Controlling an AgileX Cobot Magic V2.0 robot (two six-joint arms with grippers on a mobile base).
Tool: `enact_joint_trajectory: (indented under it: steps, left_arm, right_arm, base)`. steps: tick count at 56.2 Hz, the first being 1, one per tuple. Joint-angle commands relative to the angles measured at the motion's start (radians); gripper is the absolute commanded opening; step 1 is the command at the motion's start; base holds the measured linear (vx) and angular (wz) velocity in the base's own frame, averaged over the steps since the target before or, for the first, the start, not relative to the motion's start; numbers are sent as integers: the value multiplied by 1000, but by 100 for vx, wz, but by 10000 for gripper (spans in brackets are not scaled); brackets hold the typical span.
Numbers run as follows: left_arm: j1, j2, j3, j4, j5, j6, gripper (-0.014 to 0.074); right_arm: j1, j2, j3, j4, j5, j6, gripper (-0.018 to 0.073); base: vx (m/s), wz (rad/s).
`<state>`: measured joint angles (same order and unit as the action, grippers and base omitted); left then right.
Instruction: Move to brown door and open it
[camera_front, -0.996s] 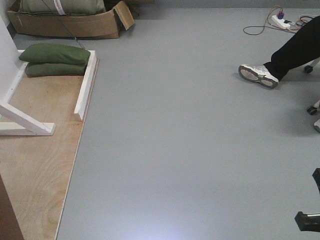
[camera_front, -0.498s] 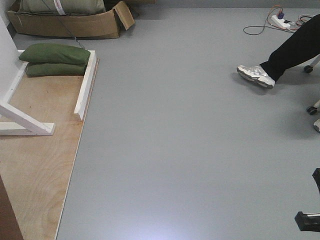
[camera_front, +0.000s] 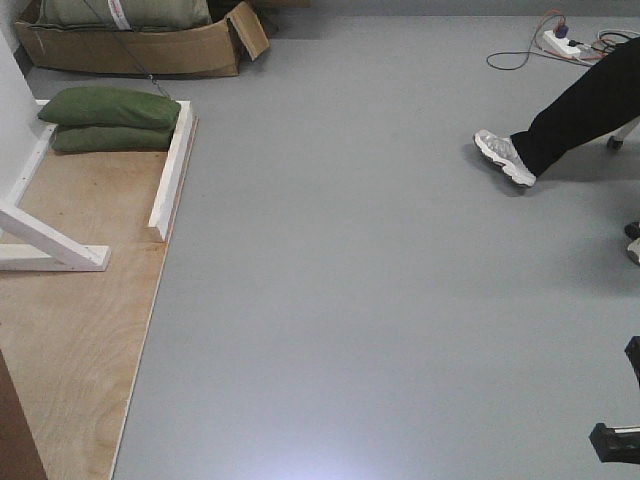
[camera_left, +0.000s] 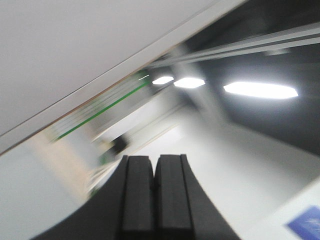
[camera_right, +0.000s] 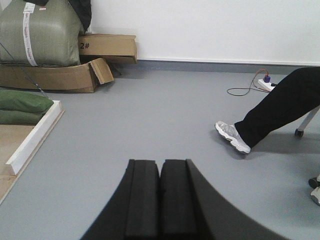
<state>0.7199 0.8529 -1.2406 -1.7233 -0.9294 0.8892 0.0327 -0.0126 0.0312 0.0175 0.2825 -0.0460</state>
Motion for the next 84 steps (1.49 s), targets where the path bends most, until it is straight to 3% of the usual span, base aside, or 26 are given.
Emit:
enact_joint_trajectory:
  steps: [1, 13, 23, 34, 51, 57, 70, 77, 84]
  left_arm:
    - [-1, 41, -15, -50, 41, 23, -6]
    - [-1, 121, -14, -17, 458, 23, -6]
    - [-1, 157, -14, -16, 695, 23, -6]
    - [-1, 154, -14, -16, 801, 23, -6]
    - [-1, 125, -15, -16, 795, 23, -6]
    - [-1, 118, -15, -16, 908, 22, -6]
    - [-1, 119, -15, -10, 1266, 22, -6]
    - [-1, 132, -15, 50, 1401, 16, -6]
    - [-4, 155, -15, 152, 1439, -67, -6]
  right_arm:
    - [-5, -11, 3, -4, -81, -5, 0]
    - [-5, -11, 3, -4, -81, -5, 0]
    - [-5, -11, 3, -4, -81, -5, 0]
    - [-5, -11, 3, -4, -81, -5, 0]
    - [-5, -11, 3, -4, -81, -5, 0]
    - [-5, -11, 3, -4, -81, -5, 0]
    - [-5, -11, 3, -4, -81, -5, 0]
    - [-5, -11, 3, -4, -81, -5, 0]
    - [-5, -11, 3, -4, -81, -5, 0]
  base:
    - [0, 0]
    - [0, 0]
    - [0, 0]
    - [0, 1]
    - [0, 0]
    - [0, 0]
    - [0, 0]
    - [0, 0]
    - [0, 0]
